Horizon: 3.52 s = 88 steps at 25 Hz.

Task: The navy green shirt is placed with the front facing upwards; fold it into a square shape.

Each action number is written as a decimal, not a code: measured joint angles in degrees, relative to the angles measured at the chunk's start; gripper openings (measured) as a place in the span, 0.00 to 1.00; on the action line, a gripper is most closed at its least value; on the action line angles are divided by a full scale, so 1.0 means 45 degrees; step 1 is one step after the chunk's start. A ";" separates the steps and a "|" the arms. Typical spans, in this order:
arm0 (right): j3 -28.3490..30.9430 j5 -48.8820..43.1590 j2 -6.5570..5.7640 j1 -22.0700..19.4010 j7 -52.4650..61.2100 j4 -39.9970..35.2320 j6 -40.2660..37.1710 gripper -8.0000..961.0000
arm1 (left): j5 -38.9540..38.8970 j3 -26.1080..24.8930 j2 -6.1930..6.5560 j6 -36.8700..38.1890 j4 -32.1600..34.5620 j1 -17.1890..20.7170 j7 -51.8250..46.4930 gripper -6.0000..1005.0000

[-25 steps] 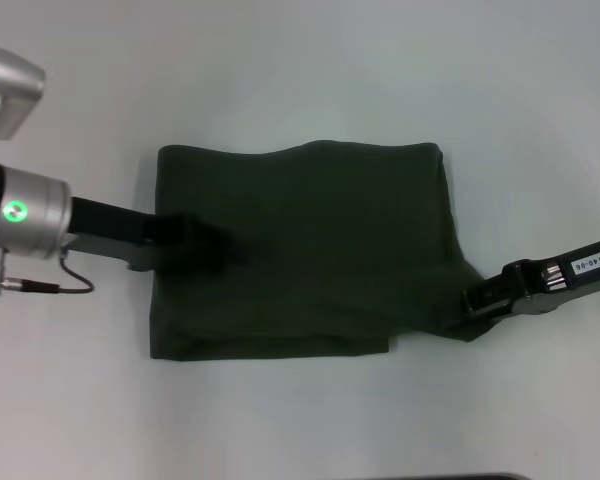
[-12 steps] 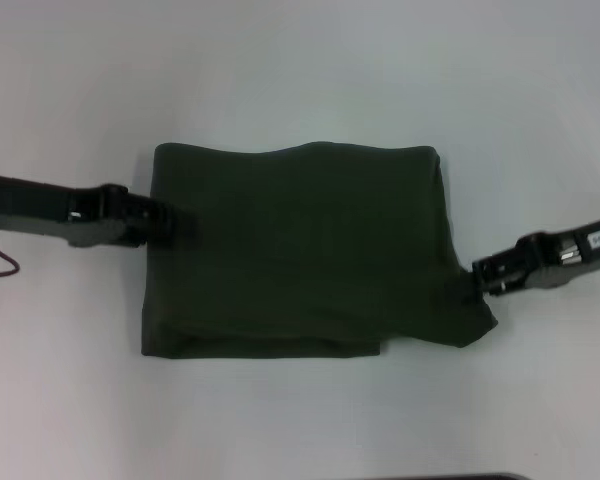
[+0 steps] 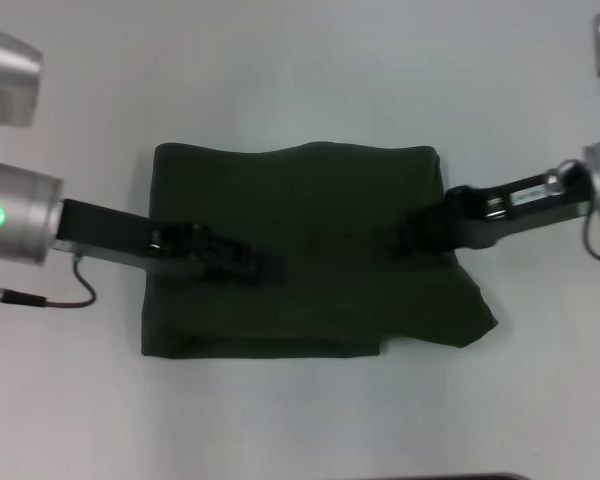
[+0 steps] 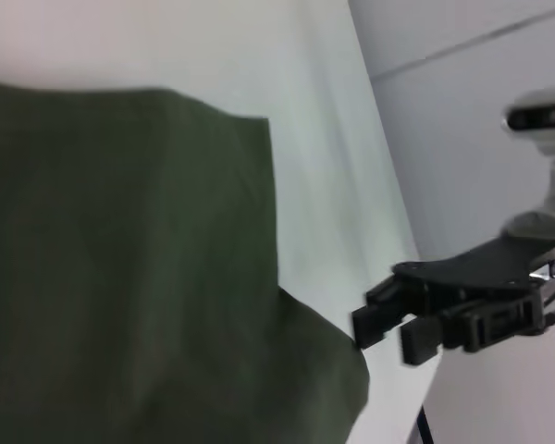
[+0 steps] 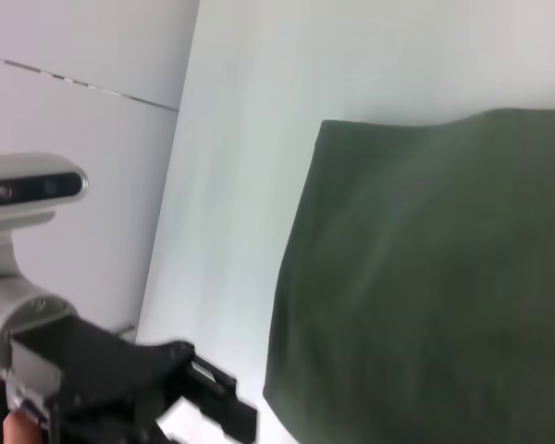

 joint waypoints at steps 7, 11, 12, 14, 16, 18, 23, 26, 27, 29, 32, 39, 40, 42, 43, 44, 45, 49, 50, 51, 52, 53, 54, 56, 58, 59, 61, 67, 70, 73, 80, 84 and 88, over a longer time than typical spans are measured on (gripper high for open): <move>-0.0647 -0.0065 0.0338 0.0279 -0.0047 0.0785 0.0286 0.42 | 0.0253 0.0174 -0.0040 -0.0541 0.0082 -0.0149 -0.0478 0.48; -0.0745 -0.0065 0.0294 0.0050 -0.0008 0.0857 0.0264 0.43 | 0.0259 0.0182 -0.0006 -0.0733 0.0095 -0.0100 -0.0614 0.48; -0.0745 -0.0066 0.0257 -0.0015 -0.0002 0.0856 0.0250 0.43 | 0.0259 0.0182 -0.0006 -0.0733 0.0095 -0.0100 -0.0614 0.48; -0.0749 -0.0066 0.0212 -0.0079 0.0008 0.0860 0.0196 0.43 | 0.0260 0.0181 0.0035 -0.0783 0.0098 -0.0122 -0.0672 0.48; -0.0781 -0.0065 0.0204 -0.0102 0.0019 0.0872 0.0176 0.43 | 0.0260 0.0182 0.0051 -0.0784 0.0124 -0.0148 -0.0689 0.48; -0.0850 -0.0064 0.0204 -0.0112 0.0022 0.0888 0.0195 0.44 | 0.0260 0.0196 0.0024 -0.0752 0.0206 -0.0172 -0.0695 0.48; -0.0933 -0.0083 0.0218 -0.0136 0.0024 0.0924 0.0326 0.44 | 0.0259 0.0865 -0.0042 -0.0995 0.0402 -0.0204 -0.0730 0.48; -0.0936 -0.0285 0.0208 -0.0173 0.0038 0.0927 0.0459 0.44 | 0.0258 0.1321 0.0134 -0.1423 0.0710 -0.0215 -0.0927 0.48; -0.0936 -0.0356 0.0204 -0.0193 0.0060 0.0928 0.0501 0.45 | 0.0259 0.1397 0.0199 -0.1529 0.0779 -0.0214 -0.0985 0.48; -0.0936 -0.0464 0.0194 -0.0247 0.0124 0.0928 0.0574 0.45 | 0.0258 0.1392 0.0307 -0.1632 0.0806 -0.0181 -0.1020 0.48; -0.0937 -0.0563 0.0142 -0.0329 0.0167 0.0930 0.0622 0.45 | 0.0258 0.1366 0.0448 -0.1738 0.0878 -0.0114 -0.1045 0.48; -0.0922 -0.0898 -0.0061 -0.0520 0.0262 0.0934 0.0797 0.46 | 0.0538 0.1314 0.0881 -0.2067 0.1244 0.0022 -0.1176 0.48; -0.0906 -0.1027 -0.0091 -0.0542 0.0337 0.0938 0.0882 0.46 | 0.0562 0.1307 0.0957 -0.2109 0.1255 0.0068 -0.1183 0.48; -0.0848 -0.1164 -0.0151 -0.0610 0.0467 0.0934 0.0964 0.46 | 0.0553 0.1169 0.1066 -0.2082 0.1250 0.0163 -0.1202 0.48; -0.0751 -0.1109 -0.0187 -0.0662 0.0480 0.0883 0.0853 0.46 | 0.0520 0.1019 0.1108 -0.1967 0.1212 0.0208 -0.1192 0.48; -0.0672 -0.1011 -0.0216 -0.0700 0.0470 0.0827 0.0718 0.46 | 0.0490 0.0802 0.1129 -0.1764 0.1130 0.0248 -0.1146 0.48; -0.0570 -0.0767 -0.0238 -0.0742 0.0420 0.0726 0.0410 0.46 | 0.0450 0.0520 0.1118 -0.1497 0.0991 0.0276 -0.1066 0.48; -0.0454 0.0063 -0.0145 -0.0778 0.0236 0.0290 -0.0568 0.47 | 0.0424 -0.0102 0.0650 -0.0424 0.0155 0.0291 -0.0897 0.48; -0.0499 0.0130 -0.0066 -0.0731 0.0223 0.0276 -0.0658 0.47 | 0.0424 -0.0056 0.0483 -0.0309 0.0000 0.0263 -0.0893 0.48; -0.0554 0.0127 0.0017 -0.0652 0.0218 0.0274 -0.0660 0.47 | 0.0435 0.0051 0.0310 -0.0261 -0.0100 0.0205 -0.0892 0.48; -0.0608 0.0107 0.0101 -0.0578 0.0214 0.0278 -0.0662 0.47 | 0.0458 0.0171 0.0150 -0.0235 -0.0157 0.0133 -0.0890 0.48; -0.0648 0.0085 0.0174 -0.0500 0.0204 0.0305 -0.0645 0.47 | 0.0490 0.0327 0.0000 -0.0233 -0.0165 0.0060 -0.0890 0.48; -0.0702 0.0076 0.0244 -0.0436 0.0193 0.0337 -0.0615 0.47 | 0.0504 0.0496 -0.0114 -0.0268 -0.0156 -0.0022 -0.0888 0.48; -0.0819 0.0075 0.0370 -0.0340 0.0183 0.0374 -0.0543 0.48 | 0.0509 0.0801 -0.0349 -0.0378 -0.0148 -0.0127 -0.0889 0.48; -0.0901 0.0072 0.0433 -0.0312 0.0179 0.0369 -0.0487 0.48 | 0.0477 0.1144 -0.0497 -0.0618 -0.0103 -0.0210 -0.0933 0.48; -0.0912 0.0069 0.0437 -0.0311 0.0178 0.0369 -0.0445 0.48 | 0.0458 0.1310 -0.0514 -0.0801 0.0010 -0.0250 -0.0969 0.48; -0.0928 0.0060 0.0394 -0.0339 0.0178 0.0382 -0.0356 0.48 | 0.0444 0.1574 -0.0525 -0.1117 0.0307 -0.0363 -0.1024 0.48; -0.0952 0.0058 0.0273 -0.0468 0.0202 0.0420 -0.0208 0.49 | 0.0549 0.2120 -0.0455 -0.1904 0.1152 -0.0730 -0.1044 0.48; -0.0956 0.0058 0.0226 -0.0486 0.0205 0.0430 -0.0187 0.49 | 0.0575 0.2135 -0.0249 -0.2048 0.1238 -0.0688 -0.1151 0.48; -0.0957 -0.0062 0.0192 -0.0492 0.0242 0.0430 -0.0026 0.49 | 0.0578 0.2082 0.0039 -0.2088 0.1235 -0.0500 -0.1316 0.48; -0.1040 -0.0506 0.0177 -0.0488 0.0310 0.0477 0.0313 0.50 | 0.0587 0.1997 0.0611 -0.2090 0.1193 -0.0076 -0.1529 0.48; -0.1042 -0.0810 0.0181 -0.0485 0.0384 0.0563 0.0518 0.51 | 0.0590 0.1971 0.0814 -0.1973 0.1163 0.0025 -0.1504 0.48; -0.1034 -0.1043 0.0168 -0.0483 0.0499 0.0598 0.0668 0.51 | 0.0591 0.1972 0.1017 -0.1925 0.1159 0.0164 -0.1456 0.48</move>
